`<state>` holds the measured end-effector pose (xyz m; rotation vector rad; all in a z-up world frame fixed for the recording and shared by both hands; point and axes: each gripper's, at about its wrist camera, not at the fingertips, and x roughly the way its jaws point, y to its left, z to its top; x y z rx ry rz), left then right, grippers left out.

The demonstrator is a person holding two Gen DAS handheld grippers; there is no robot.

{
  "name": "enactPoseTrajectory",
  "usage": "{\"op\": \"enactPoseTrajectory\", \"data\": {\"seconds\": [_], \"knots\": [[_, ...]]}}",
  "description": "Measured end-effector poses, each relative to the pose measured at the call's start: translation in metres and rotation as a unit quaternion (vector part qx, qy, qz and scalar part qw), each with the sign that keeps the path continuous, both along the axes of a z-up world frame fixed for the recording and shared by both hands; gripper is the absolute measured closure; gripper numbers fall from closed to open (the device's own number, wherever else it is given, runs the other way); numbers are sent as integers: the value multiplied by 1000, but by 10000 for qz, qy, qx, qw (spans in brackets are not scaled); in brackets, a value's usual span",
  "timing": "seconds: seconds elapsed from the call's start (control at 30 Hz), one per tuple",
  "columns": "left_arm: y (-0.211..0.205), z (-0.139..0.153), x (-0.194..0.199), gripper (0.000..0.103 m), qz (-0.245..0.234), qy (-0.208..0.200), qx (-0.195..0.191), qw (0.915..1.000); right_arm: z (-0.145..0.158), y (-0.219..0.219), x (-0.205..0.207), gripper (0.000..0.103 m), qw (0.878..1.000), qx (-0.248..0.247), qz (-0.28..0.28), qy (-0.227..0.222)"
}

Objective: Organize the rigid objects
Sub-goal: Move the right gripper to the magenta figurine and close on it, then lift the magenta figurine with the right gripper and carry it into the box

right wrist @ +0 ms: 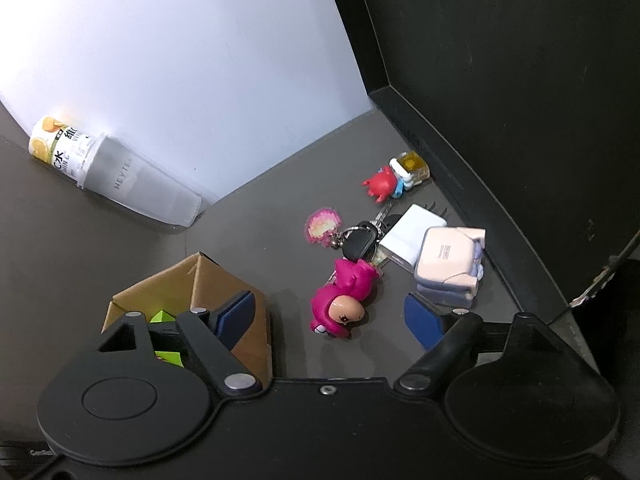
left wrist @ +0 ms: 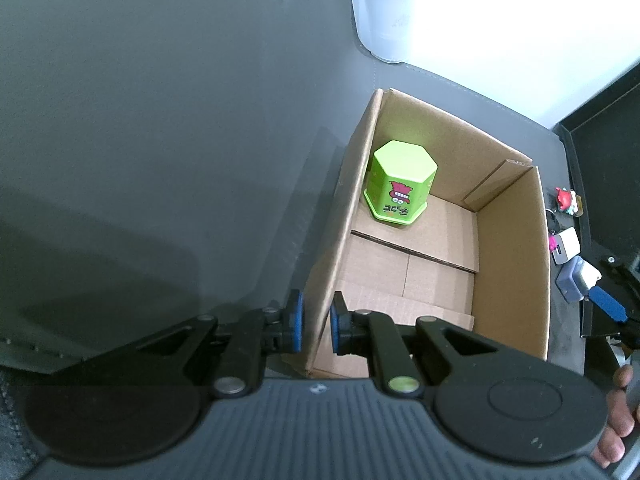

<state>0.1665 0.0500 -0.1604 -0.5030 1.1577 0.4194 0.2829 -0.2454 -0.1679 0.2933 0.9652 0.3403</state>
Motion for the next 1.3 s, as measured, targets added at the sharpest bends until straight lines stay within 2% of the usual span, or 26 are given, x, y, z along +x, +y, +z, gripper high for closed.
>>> {"op": "enactPoseTrajectory", "data": {"seconds": [0.1, 0.27, 0.43, 0.67, 0.93, 1.0, 1.07, 1.3], "knots": [[-1, 0, 0, 91, -12, 13, 9, 10000, -7, 1, 4, 22, 10000, -4, -35, 35], [2, -1, 0, 91, -3, 9, -46, 10000, -22, 7, 14, 31, 10000, -39, -42, 65], [3, -2, -1, 91, 12, -10, -80, 10000, -39, 11, 18, 35, 9998, -19, -120, 174], [4, -2, 0, 91, 5, -2, -82, 10000, -51, 20, 26, 38, 9997, -95, -157, 170], [3, -1, 2, 90, -20, 32, -58, 10000, -57, 30, 28, 41, 9988, -479, -68, -17], [3, -1, 2, 90, 1, 31, -73, 10000, -58, 33, 28, 55, 9987, -499, 34, -39], [3, -1, 2, 91, 7, 31, -73, 10000, -59, 33, 27, 62, 9990, -441, 93, 12], [5, -1, 0, 90, 58, 6, -103, 9999, -50, 23, 19, 62, 9997, -227, 3, 132]]}}
